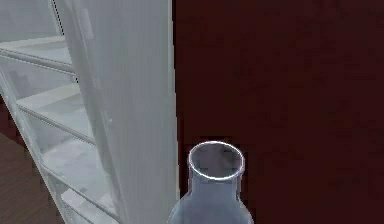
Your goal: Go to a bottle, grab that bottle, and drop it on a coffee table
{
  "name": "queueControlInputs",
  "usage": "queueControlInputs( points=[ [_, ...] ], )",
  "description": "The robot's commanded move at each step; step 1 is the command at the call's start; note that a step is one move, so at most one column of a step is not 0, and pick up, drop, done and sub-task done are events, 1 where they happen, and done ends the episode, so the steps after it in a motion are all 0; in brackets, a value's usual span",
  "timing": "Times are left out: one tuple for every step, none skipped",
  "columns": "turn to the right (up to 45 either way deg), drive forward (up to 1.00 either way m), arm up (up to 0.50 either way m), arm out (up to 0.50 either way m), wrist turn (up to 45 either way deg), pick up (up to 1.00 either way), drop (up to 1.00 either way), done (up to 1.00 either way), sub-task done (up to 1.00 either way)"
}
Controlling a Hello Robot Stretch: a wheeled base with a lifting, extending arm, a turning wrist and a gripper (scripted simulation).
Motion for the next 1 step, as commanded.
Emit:
queueControlInputs(
  points=[
    [-45.0,0.0,0.0,0.0,0.0,0.0,0.0,0.0,0.0]
  ],
)
